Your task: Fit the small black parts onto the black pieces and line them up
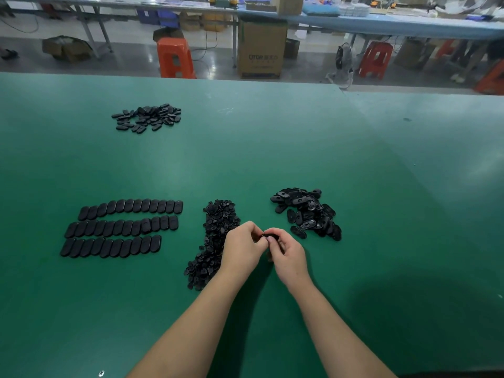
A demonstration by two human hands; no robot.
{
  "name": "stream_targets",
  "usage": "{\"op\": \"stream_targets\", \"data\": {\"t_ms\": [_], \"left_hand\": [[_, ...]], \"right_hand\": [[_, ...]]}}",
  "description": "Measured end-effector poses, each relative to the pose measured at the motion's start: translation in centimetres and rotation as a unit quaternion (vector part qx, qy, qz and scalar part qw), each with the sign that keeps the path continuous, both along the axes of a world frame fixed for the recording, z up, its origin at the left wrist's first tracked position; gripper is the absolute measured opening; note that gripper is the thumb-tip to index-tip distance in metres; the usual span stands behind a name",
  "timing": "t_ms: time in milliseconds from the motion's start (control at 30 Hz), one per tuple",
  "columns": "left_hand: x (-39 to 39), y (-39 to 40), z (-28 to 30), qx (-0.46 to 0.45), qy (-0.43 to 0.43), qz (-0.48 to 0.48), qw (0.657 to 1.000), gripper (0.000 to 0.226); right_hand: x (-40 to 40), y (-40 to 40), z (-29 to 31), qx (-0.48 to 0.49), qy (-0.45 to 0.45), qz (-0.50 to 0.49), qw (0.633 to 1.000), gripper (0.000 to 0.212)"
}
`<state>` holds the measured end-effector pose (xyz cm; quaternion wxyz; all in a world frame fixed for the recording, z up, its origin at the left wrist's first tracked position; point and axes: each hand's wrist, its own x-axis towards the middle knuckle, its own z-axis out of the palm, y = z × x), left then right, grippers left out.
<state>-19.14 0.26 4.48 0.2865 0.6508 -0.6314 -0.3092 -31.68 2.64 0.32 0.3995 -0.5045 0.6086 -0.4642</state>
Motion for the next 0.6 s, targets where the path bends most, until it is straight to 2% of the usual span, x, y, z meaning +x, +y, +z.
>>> {"op": "stream_targets", "data": {"t_ms": [167,367,500,600], "left_hand": [[-0.2,0.0,0.0,-0.044,-0.041,-0.043,0.997,0.004],[-0.3,0.6,-0.3,-0.109,-0.114,-0.074,0.985,0.015],[0.6,0.7,-0.4,-0.170,-0.196,-0.132,0.957,0.028],[1.5,0.6,-0.4,-0.207,-0.254,-0.144,0.934,0.024]], "right_hand": [[0.0,-0.1,-0.3,-0.001,-0.008,-0.025,1.000,0.020],[0.0,-0.1,-0.1,0.001,0.010,-0.031,0.999,0.021],[0.0,-0.1,0.1,0.009,-0.003,-0.006,1.000,0.020],[0.0,0.1,0.3,0.004,-0.019,0.002,1.000,0.019]]}}
